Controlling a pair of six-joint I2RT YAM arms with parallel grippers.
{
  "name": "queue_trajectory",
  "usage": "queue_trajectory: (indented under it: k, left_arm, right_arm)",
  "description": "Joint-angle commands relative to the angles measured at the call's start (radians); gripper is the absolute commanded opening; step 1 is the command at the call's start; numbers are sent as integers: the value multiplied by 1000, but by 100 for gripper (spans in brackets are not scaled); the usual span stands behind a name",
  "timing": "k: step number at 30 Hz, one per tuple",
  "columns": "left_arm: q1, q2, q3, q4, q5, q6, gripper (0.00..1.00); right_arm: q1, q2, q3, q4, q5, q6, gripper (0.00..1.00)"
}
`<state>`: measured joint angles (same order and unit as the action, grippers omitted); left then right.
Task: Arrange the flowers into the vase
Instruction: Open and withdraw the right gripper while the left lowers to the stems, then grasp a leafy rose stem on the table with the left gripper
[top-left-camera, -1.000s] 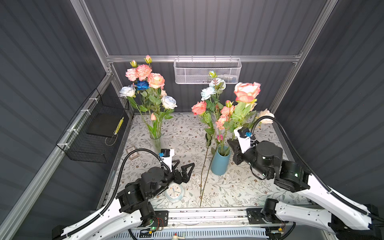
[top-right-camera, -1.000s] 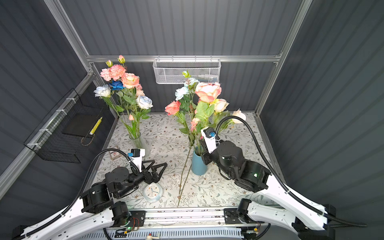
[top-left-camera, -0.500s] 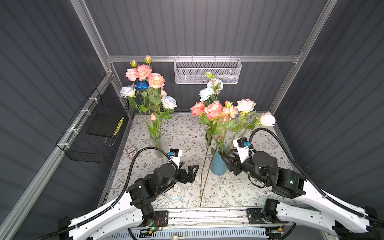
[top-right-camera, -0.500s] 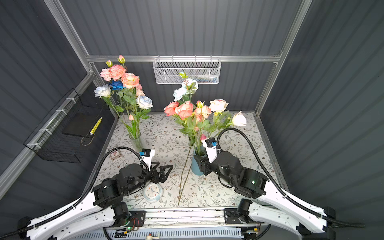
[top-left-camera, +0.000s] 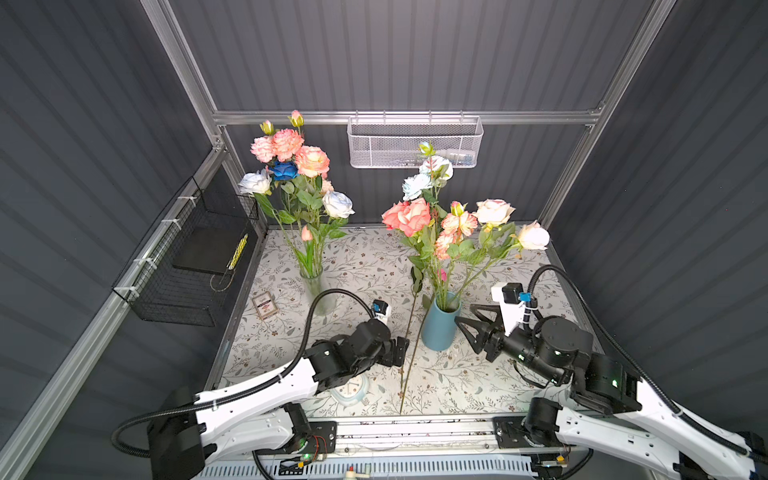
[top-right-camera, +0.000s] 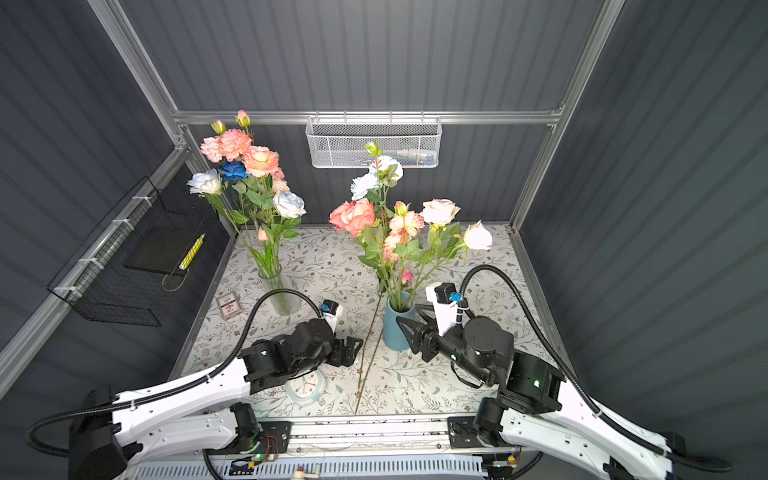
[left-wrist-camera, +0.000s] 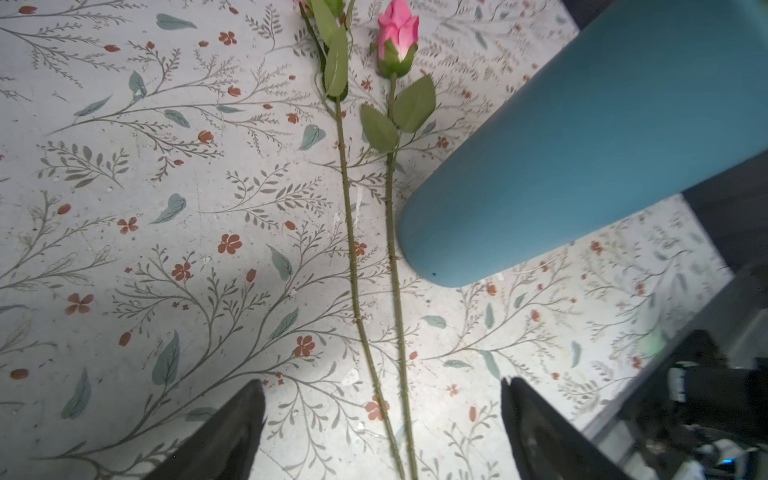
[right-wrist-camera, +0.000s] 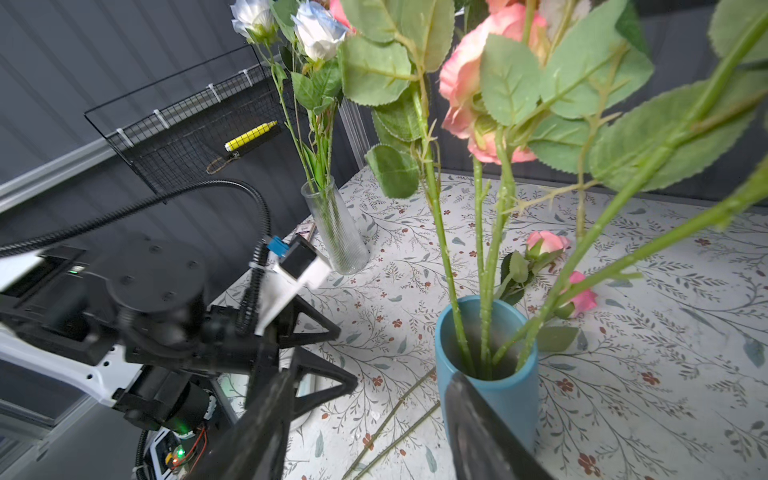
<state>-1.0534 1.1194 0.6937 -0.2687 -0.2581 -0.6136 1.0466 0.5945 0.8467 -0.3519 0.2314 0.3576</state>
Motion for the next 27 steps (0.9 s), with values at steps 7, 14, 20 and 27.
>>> queue_trajectory:
  k: [7,14,20,27]
  left_arm:
    - [36,337,116,113,-54,72,66]
    - [84,513,183,151,-4,111,62]
    - [82,616,240,108,-6,134,55]
    - [74,721,301,-28,-74,124,35]
  right_arm:
    - [17,-91,-4,6,-2,1,58]
    - [24,-132,2,-22,14,1,57]
    - [26,-152,5,-29,29,-12,56]
    - [26,-164,8,-27,41,-34,56]
